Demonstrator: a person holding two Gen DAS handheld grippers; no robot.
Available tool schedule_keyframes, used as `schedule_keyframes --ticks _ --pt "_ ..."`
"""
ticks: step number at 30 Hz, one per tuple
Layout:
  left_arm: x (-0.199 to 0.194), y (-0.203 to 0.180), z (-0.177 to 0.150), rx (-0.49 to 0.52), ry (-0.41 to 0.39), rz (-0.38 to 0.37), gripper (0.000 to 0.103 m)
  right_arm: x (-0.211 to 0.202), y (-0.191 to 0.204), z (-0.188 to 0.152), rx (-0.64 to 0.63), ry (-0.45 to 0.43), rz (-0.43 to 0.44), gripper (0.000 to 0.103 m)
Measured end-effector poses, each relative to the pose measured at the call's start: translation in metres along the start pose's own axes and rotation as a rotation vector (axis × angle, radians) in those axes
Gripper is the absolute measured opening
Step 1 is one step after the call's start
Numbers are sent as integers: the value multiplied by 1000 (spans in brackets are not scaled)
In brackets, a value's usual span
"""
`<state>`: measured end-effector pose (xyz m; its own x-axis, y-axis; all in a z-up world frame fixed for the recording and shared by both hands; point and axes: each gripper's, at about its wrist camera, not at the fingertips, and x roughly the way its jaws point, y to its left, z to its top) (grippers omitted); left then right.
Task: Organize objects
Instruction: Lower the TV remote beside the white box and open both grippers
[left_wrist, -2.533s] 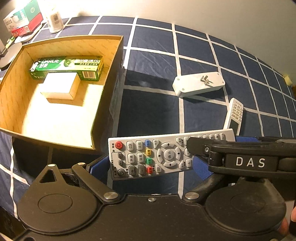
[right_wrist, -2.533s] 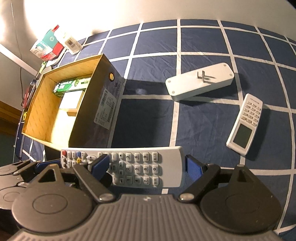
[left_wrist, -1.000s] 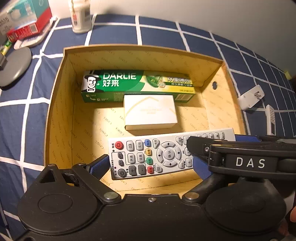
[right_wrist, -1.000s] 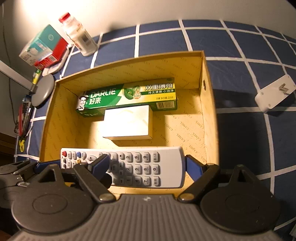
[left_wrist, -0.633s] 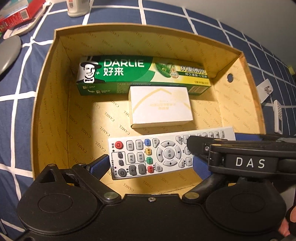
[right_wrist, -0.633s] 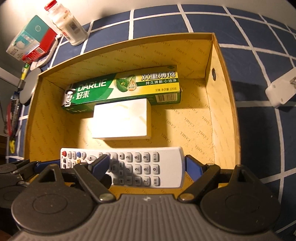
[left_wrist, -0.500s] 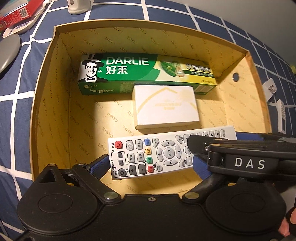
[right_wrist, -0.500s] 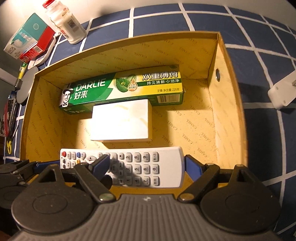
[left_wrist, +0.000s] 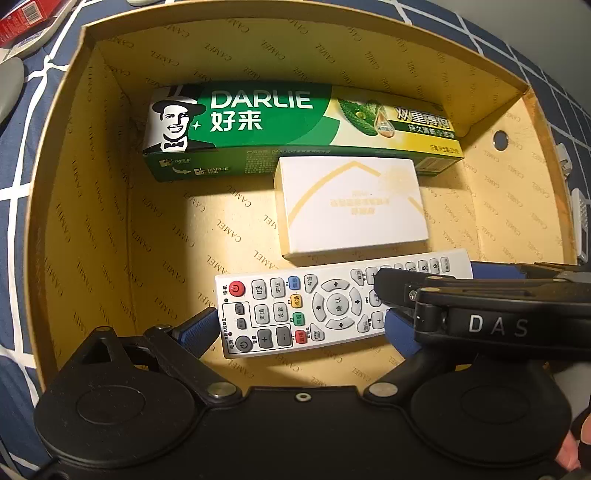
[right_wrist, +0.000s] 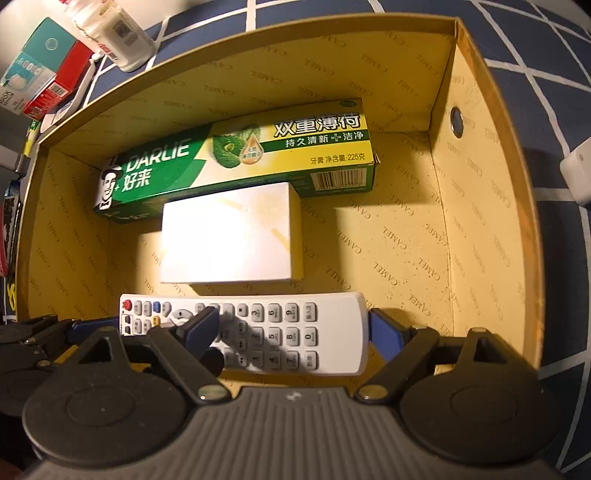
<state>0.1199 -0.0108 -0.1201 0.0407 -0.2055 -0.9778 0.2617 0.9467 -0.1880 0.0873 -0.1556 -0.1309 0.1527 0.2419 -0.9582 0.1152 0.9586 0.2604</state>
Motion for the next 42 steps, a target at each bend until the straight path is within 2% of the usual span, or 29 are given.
schedule_keyframes --ticks 8,27,42 --pt "8 2 6 10 13 10 94 12 -2 7 15 24 1 87" --pt "7 2 11 -12 7 11 95 12 -1 15 -18 10 0 87" --pt "-23 -2 1 -37 -58 1 96 -20 10 12 -67 -51 -25 87"
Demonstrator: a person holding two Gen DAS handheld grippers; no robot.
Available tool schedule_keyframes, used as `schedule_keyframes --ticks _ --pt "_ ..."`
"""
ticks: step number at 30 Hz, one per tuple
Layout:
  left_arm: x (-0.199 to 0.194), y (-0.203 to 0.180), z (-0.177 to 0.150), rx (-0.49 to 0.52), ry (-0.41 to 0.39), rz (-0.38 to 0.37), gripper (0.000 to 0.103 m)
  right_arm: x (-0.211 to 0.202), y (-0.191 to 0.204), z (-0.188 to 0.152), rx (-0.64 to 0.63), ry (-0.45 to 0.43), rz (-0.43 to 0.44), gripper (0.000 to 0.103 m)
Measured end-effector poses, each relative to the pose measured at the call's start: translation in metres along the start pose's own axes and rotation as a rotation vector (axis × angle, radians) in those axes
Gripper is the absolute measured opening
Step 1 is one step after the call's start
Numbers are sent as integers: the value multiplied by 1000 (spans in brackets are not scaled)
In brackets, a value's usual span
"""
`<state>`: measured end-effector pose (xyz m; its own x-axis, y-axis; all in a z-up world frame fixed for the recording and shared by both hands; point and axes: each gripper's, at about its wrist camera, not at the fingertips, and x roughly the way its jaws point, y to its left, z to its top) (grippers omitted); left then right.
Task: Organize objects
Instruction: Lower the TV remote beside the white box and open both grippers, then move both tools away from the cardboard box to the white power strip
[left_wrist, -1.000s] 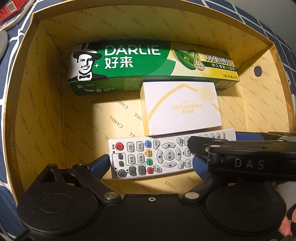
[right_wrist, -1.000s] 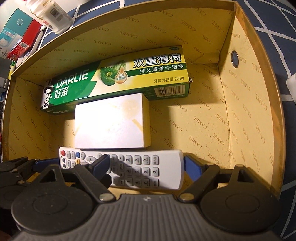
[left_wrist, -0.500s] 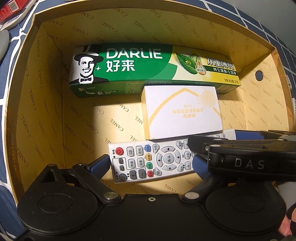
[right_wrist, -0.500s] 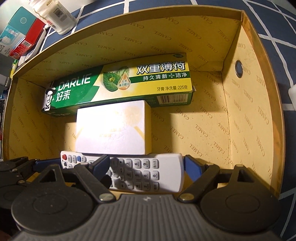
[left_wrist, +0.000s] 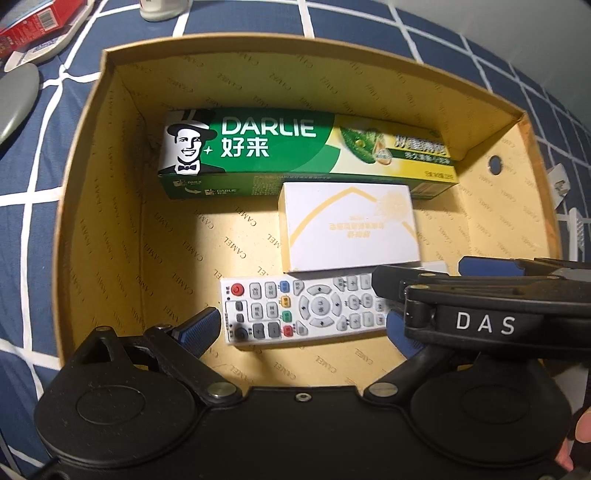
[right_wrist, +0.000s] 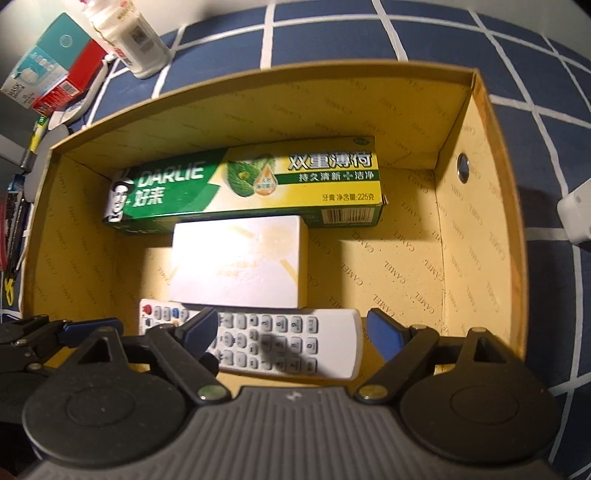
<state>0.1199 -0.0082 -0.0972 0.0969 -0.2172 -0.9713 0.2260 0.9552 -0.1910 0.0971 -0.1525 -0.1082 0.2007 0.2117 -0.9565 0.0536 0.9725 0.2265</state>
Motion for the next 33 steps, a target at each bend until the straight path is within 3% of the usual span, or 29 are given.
schedule_keyframes --ticks 15,25,33 --pt "-56 -21 -45 -10 -122 5 100 -65 5 -37 -35 -125 31 93" --pt "-76 -50 -82 1 -153 19 103 -105 -20 -70 -6 -183 22 103" --pt "-85 -85 -98 31 -177 36 103 -128 -48 -89 8 -211 13 103"
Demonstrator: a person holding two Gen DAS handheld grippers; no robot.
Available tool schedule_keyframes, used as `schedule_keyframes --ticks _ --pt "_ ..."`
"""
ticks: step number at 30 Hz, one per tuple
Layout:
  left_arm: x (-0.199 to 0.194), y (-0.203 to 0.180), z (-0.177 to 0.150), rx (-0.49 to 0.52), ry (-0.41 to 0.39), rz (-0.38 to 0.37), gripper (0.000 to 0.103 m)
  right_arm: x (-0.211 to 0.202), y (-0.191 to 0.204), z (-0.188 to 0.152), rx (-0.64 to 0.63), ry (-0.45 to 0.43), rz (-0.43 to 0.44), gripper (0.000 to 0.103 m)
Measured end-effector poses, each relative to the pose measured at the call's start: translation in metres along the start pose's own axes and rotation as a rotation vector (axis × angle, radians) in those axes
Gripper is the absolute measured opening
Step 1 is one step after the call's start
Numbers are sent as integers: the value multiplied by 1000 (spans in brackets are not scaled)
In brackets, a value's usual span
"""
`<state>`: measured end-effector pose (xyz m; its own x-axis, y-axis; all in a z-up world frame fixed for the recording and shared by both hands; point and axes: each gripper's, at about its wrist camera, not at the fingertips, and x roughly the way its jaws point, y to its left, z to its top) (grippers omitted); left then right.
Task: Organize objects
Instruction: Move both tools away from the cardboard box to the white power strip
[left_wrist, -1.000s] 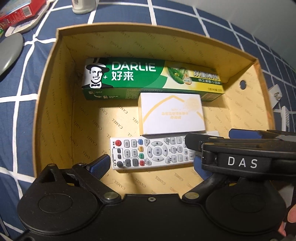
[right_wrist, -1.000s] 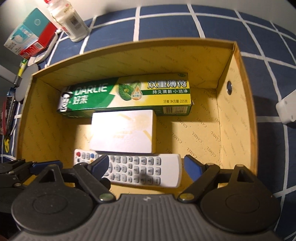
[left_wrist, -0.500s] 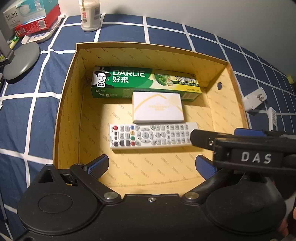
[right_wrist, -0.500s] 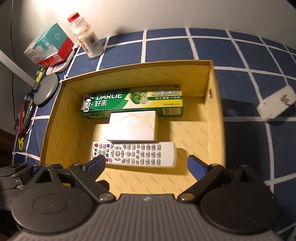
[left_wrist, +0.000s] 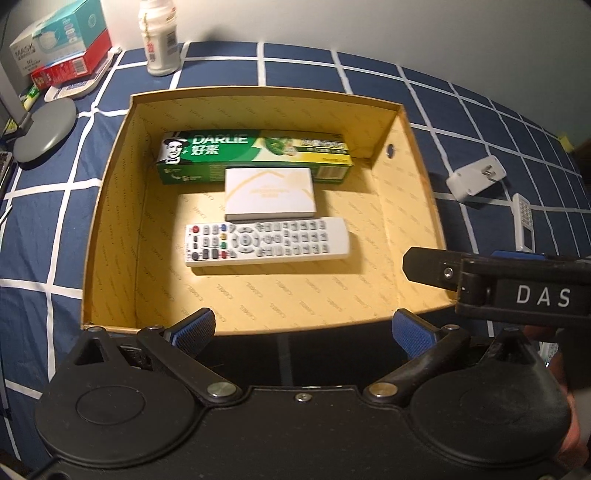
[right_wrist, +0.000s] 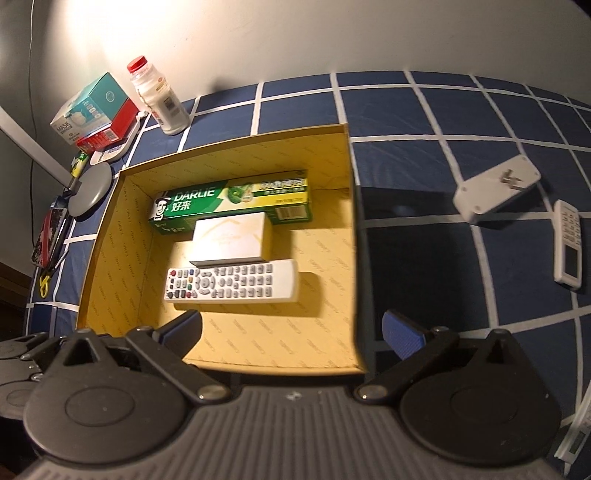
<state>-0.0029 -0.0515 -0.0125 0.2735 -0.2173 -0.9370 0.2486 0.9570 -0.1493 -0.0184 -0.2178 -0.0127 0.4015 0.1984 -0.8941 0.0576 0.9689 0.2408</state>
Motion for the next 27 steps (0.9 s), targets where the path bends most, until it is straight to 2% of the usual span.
schedule_keyframes --ticks 11,27 --pt "-1 -71 -9 13 -22 40 103 -31 -66 -6 -7 -2 0 103" --pt "20 -194 -11 -45 -47 68 103 -77 -198 7 -20 -20 -22 103"
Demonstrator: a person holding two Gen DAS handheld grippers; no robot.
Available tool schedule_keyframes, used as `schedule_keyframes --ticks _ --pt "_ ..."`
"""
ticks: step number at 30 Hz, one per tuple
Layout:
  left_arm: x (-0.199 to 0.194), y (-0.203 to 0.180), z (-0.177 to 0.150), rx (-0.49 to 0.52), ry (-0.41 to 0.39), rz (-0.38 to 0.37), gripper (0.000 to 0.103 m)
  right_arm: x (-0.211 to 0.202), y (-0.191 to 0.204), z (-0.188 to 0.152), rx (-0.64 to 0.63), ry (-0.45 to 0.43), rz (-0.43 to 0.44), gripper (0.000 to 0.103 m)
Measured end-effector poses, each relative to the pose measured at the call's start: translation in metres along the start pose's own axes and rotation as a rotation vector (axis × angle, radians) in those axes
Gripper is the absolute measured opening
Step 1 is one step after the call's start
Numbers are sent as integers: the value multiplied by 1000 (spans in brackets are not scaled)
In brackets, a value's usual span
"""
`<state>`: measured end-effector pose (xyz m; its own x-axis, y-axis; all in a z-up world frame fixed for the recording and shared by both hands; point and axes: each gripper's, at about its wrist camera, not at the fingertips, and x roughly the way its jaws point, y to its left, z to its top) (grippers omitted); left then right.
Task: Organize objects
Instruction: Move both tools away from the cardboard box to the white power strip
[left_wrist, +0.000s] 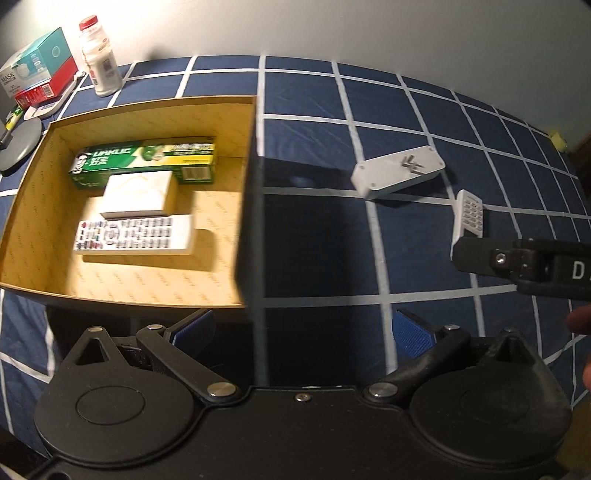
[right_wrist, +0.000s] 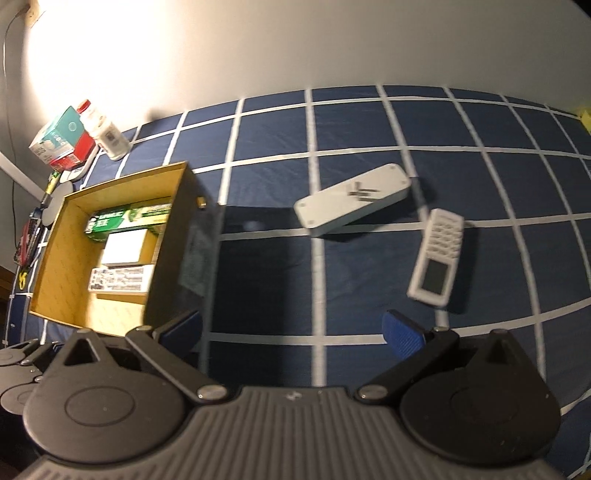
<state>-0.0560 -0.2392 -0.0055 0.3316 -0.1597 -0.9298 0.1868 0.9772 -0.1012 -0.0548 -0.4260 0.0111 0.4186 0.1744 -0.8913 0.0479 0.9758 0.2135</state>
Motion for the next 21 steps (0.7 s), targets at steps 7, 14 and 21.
schedule_keyframes --ticks 7,14,21 --pt "9 -35 4 -37 -15 33 103 -5 -45 8 -25 7 -21 103" --pt "18 -54 17 -59 -15 54 103 2 -74 23 -30 21 -33 103" --pt "31 -62 41 -80 -14 85 103 18 -89 53 -62 42 -37 103"
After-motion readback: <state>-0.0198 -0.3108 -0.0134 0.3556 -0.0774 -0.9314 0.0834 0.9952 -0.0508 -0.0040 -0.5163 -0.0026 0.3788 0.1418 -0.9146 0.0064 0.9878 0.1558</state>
